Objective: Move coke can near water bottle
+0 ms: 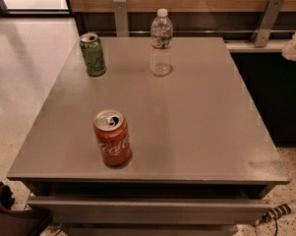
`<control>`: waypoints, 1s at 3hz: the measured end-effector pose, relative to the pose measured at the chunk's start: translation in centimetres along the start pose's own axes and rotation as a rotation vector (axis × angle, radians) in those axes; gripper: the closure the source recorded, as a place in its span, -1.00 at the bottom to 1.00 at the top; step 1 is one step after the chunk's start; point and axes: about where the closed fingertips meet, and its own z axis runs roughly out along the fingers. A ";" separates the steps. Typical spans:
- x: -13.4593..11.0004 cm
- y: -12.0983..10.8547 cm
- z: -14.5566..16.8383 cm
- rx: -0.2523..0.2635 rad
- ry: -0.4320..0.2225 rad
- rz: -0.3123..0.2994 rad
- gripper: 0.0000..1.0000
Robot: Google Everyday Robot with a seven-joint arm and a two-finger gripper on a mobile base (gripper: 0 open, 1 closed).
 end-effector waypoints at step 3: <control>0.4 3.6 2.3 -0.074 -0.170 0.050 -1.00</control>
Offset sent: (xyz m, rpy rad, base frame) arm -0.0203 0.0290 -0.0329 0.2495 -0.0190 0.1243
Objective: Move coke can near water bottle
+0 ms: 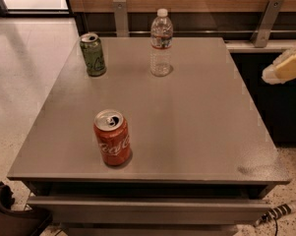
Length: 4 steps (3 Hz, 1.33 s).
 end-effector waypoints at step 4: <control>1.0 12.1 8.2 -0.327 -0.369 0.204 -1.00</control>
Offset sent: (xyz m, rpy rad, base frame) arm -0.0028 0.0662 -0.0977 0.4367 0.1321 0.2285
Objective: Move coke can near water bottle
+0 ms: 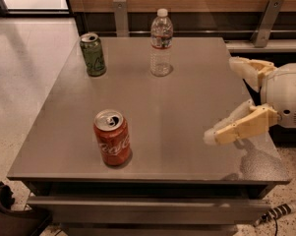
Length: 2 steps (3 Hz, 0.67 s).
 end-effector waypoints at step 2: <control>1.0 1.4 2.1 -0.011 -0.016 0.019 -1.00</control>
Offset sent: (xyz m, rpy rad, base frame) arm -0.0098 0.0408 -0.0532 0.0668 0.0350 -0.0011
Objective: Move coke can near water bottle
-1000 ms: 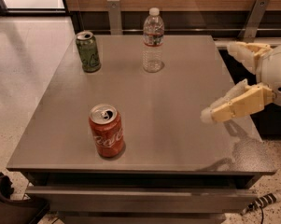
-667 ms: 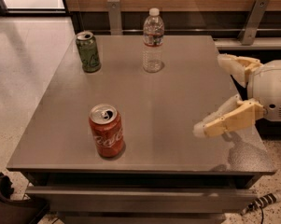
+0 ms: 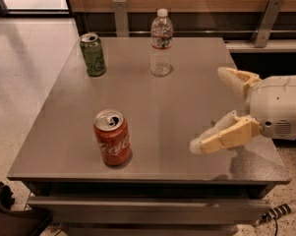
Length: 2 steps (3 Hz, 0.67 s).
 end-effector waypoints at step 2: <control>2.1 2.8 6.9 -0.055 -0.133 0.020 -1.00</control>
Offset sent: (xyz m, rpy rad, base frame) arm 0.0096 0.0846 -0.0701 0.2240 -0.0309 0.0873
